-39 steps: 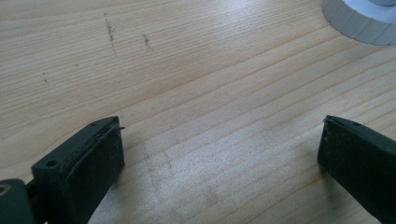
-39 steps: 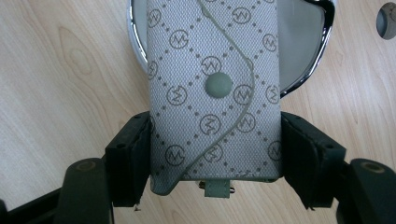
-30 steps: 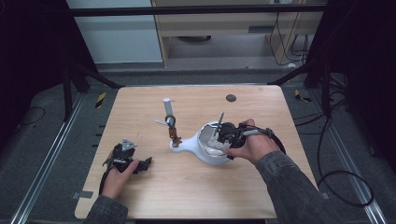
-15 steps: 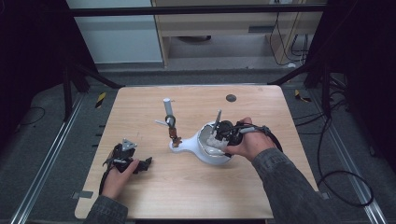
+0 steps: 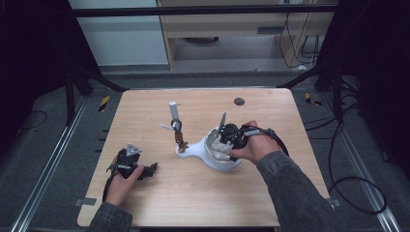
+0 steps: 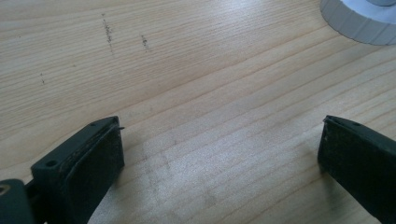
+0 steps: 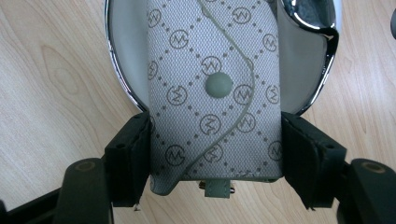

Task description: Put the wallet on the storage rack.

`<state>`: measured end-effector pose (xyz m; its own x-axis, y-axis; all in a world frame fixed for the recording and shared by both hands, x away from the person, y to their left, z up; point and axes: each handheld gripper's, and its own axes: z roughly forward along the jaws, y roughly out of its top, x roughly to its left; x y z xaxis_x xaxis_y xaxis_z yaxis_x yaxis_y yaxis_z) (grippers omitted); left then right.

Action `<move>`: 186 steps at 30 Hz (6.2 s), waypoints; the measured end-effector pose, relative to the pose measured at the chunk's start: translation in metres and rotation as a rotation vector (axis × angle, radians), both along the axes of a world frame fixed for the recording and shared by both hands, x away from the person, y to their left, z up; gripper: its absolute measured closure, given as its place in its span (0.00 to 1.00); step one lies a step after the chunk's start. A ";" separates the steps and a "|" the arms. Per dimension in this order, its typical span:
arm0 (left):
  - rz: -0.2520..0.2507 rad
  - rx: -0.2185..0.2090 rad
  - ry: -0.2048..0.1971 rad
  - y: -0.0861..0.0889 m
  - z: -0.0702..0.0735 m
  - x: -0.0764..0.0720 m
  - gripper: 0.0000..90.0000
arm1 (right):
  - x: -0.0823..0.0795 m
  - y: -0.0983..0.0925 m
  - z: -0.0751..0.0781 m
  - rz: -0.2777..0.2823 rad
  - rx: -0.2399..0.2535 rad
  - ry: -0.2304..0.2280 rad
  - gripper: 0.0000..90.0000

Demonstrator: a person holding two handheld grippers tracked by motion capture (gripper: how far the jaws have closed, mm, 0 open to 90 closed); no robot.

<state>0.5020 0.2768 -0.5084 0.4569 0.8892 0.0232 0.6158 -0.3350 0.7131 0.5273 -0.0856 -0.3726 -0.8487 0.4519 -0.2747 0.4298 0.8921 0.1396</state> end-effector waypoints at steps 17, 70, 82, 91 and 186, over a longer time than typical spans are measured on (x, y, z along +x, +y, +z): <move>-0.002 -0.001 -0.001 0.000 0.000 0.000 0.00 | 0.004 0.004 -0.003 -0.003 0.001 0.008 0.34; -0.002 -0.003 -0.001 -0.001 0.000 0.000 0.00 | 0.015 0.015 -0.013 -0.039 0.062 -0.017 0.20; -0.003 -0.003 -0.001 -0.001 0.000 0.000 0.00 | 0.012 0.014 -0.006 -0.035 0.092 -0.023 0.22; -0.003 -0.003 -0.001 -0.001 0.000 0.000 0.00 | 0.010 0.012 -0.004 -0.040 0.097 -0.027 0.22; 0.000 -0.005 0.004 -0.002 0.000 -0.001 0.00 | -0.036 -0.128 -0.016 -0.323 0.547 -0.317 0.08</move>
